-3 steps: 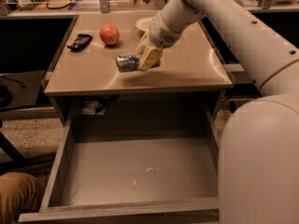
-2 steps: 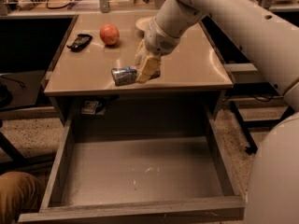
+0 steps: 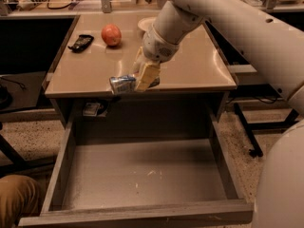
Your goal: Place redbull can into top drawer
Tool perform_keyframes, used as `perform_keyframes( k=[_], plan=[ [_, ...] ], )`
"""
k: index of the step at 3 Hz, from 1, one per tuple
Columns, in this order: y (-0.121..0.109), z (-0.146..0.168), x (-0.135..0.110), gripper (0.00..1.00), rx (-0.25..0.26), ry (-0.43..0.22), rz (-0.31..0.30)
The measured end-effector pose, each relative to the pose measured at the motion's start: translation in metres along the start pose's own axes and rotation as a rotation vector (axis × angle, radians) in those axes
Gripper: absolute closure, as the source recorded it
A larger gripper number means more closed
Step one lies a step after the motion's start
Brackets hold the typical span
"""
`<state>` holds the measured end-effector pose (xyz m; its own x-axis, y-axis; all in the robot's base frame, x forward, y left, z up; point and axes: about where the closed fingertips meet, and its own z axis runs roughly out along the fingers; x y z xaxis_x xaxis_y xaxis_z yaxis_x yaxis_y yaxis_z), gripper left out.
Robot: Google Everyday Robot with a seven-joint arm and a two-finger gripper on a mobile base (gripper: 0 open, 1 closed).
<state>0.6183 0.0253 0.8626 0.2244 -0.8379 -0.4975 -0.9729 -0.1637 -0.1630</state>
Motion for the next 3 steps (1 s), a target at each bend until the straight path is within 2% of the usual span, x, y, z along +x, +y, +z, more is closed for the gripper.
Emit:
perform_keyframes(
  k=[1, 2, 3],
  plan=[
    [0.034, 0.001, -0.005, 1.0, 0.026, 0.002, 0.015],
    [0.063, 0.013, 0.013, 1.0, 0.105, 0.03, 0.052],
    [0.085, 0.058, 0.059, 1.0, 0.151, 0.087, 0.148]
  ],
)
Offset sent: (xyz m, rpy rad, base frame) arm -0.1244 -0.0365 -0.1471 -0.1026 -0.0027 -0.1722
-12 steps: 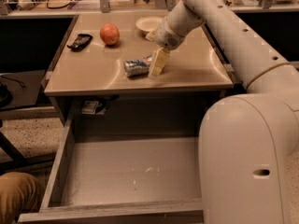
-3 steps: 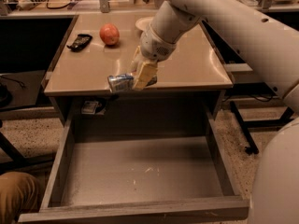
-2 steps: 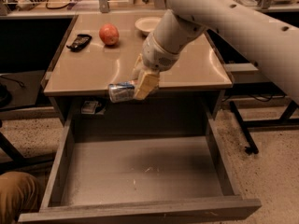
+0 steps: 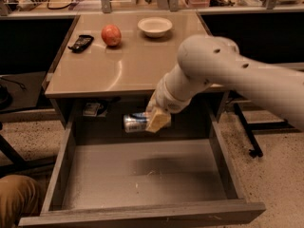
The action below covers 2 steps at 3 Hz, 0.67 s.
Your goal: Place redbull can into top drawer
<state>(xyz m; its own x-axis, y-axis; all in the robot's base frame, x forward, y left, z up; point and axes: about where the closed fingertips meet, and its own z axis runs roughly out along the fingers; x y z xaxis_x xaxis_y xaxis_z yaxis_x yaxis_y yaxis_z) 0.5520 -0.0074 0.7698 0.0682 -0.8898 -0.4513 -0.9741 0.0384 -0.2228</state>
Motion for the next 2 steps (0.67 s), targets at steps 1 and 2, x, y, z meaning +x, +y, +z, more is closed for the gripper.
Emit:
perform_keyframes(
  k=[1, 2],
  plan=[
    [0.0329, 0.0639, 0.0412, 1.0, 0.028, 0.035, 0.115],
    [0.0325, 0.0637, 0.0409, 1.0, 0.029, 0.035, 0.114]
  ],
)
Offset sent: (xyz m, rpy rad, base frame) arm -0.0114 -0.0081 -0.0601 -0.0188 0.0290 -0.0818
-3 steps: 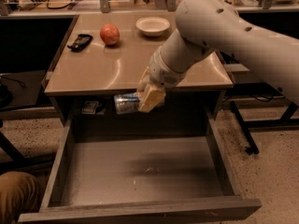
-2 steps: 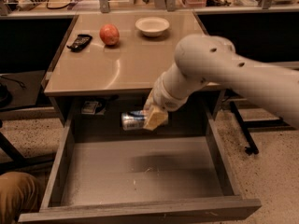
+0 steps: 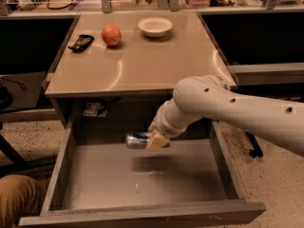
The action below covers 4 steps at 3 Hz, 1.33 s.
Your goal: Place redbull can into top drawer
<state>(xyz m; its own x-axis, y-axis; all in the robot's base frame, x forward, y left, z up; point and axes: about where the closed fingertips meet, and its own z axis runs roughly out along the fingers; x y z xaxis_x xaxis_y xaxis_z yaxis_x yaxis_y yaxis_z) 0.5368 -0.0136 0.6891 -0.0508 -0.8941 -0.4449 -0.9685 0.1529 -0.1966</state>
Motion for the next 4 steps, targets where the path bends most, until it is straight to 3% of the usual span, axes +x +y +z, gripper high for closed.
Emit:
perform_keyframes(
  k=[1, 2, 3, 4],
  plan=[
    [0.001, 0.019, 0.004, 1.0, 0.028, -0.05, 0.024],
    [0.014, 0.071, 0.027, 1.0, 0.051, -0.081, 0.084],
    [0.016, 0.087, 0.031, 1.0, 0.072, -0.095, 0.108],
    [0.016, 0.087, 0.031, 0.81, 0.072, -0.095, 0.108]
  ],
)
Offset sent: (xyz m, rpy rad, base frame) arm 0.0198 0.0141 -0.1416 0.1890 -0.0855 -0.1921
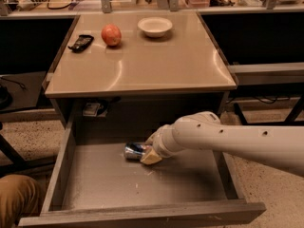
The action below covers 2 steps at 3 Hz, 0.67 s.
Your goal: Place redbull can into top drawer
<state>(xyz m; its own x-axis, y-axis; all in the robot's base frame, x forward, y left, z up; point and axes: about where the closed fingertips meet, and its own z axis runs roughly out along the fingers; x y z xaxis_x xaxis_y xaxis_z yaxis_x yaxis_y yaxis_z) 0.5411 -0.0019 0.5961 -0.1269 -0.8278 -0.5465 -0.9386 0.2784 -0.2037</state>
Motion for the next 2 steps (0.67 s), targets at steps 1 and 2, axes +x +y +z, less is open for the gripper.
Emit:
perform_keyframes(
  k=[1, 2],
  plan=[
    [0.0, 0.0, 0.0, 0.58, 0.0, 0.0, 0.0],
    [0.0, 0.0, 0.0, 0.34, 0.0, 0.0, 0.0]
  ],
)
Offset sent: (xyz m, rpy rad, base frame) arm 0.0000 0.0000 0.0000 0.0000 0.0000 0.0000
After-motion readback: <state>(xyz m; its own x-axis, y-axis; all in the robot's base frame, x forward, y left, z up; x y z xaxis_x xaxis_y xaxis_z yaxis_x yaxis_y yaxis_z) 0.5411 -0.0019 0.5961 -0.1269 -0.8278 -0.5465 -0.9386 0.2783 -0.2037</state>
